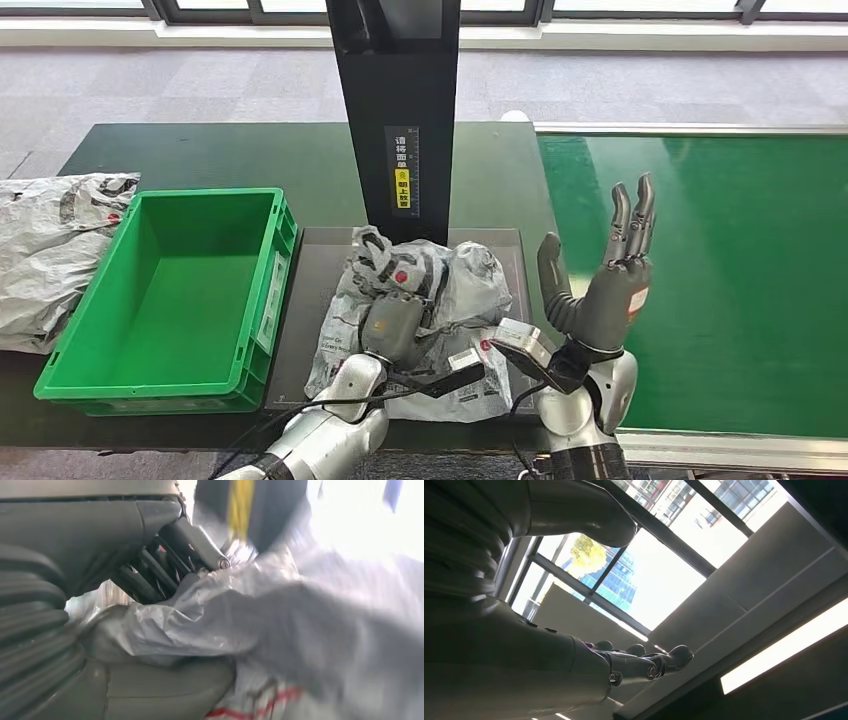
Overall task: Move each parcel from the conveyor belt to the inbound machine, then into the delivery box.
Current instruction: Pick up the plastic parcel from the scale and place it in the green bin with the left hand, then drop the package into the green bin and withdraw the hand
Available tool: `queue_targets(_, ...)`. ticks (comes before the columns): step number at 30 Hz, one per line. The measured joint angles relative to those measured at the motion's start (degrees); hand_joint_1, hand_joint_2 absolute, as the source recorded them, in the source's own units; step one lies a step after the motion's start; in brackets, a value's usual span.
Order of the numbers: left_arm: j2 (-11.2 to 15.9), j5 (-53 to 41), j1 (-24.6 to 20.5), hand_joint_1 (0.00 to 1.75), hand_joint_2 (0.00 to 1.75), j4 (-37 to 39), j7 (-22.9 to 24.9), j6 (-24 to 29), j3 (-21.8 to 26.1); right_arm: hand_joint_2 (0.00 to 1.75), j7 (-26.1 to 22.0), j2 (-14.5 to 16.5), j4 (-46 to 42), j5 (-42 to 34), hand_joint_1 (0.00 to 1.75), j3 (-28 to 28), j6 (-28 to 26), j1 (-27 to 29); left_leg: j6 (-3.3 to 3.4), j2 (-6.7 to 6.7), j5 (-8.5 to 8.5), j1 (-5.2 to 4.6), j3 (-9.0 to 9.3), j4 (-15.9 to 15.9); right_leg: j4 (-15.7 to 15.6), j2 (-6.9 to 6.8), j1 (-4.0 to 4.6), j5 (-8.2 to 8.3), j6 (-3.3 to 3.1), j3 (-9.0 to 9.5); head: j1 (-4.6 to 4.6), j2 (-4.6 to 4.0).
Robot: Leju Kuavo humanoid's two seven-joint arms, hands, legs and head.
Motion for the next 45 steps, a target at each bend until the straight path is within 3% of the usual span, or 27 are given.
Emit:
queue_targets(4, 0.3, -7.3, 4.7, 1.75, 1.75, -17.1, -4.6, 3.2, 7.9, 1.75, -0.1, 0.0, 0.0, 0.0, 0.00, 0.0, 0.0, 0.2, -0.01, 0.05, 0.00, 0.01, -0.08, 0.0, 0.0, 0.05, 0.01, 0.00, -0.01, -0.11, 0.01, 0.00)
queue_targets(9, 0.7, -7.2, 8.3, 1.75, 1.75, -38.1, -12.2, 3.4, 16.6, 1.75, -0.1, 0.0, 0.0, 0.0, 0.00, 0.0, 0.0, 0.2, -0.04, 0.06, -0.01, 0.04, -0.14, 0.0, 0.0, 0.07, 0.04, -0.02, -0.04, -0.20, 0.02, 0.00)
queue_targets(16, 1.3, -6.1, 10.1, 1.75, 1.75, -51.8, -13.5, 3.4, 21.4, 1.75, 0.0, 0.0, 0.0, 0.0, 0.00, 0.0, 0.0, 0.2, -0.04, -0.03, -0.01, 0.04, -0.19, 0.0, 0.0, -0.01, 0.03, -0.05, -0.06, -0.18, 0.01, 0.00)
queue_targets(26, 1.7, -5.1, 10.8, 1.75, 1.75, -55.3, -13.8, 3.3, 30.8, 1.75, 0.0, 0.0, 0.0, 0.3, 0.00, 0.0, 0.0, 0.2, -0.05, 0.05, -0.01, 0.05, -0.17, 0.0, 0.1, 0.06, 0.04, -0.05, -0.07, -0.23, -0.02, 0.00)
queue_targets(31, 0.8, -3.5, 8.4, 1.75, 1.75, -53.9, -17.2, 3.3, 41.3, 1.75, -0.1, 0.0, 0.0, 0.7, 0.00, 0.0, 0.0, 0.2, -0.07, 0.13, 0.00, 0.05, -0.16, 0.0, 0.1, 0.13, 0.04, -0.04, -0.08, -0.28, -0.02, 0.00)
queue_targets(44, -0.1, -6.7, 3.9, 1.75, 1.75, -49.3, -17.8, 3.3, 54.7, 1.75, -0.1, 0.1, 0.0, 1.0, 0.00, 0.0, 0.0, 0.2, -0.07, 0.10, 0.00, 0.05, -0.20, 0.0, 0.1, 0.10, 0.04, -0.04, -0.08, -0.26, -0.03, 0.00)
queue_targets(45, -0.1, -6.9, 3.5, 1.58, 1.75, -49.0, -17.7, 3.3, 55.8, 1.75, -0.1, 0.1, 0.0, 1.0, 0.00, 0.0, 0.0, 0.2, -0.07, 0.10, 0.00, 0.05, -0.20, 0.0, 0.1, 0.10, 0.04, -0.04, -0.08, -0.26, -0.03, 0.00)
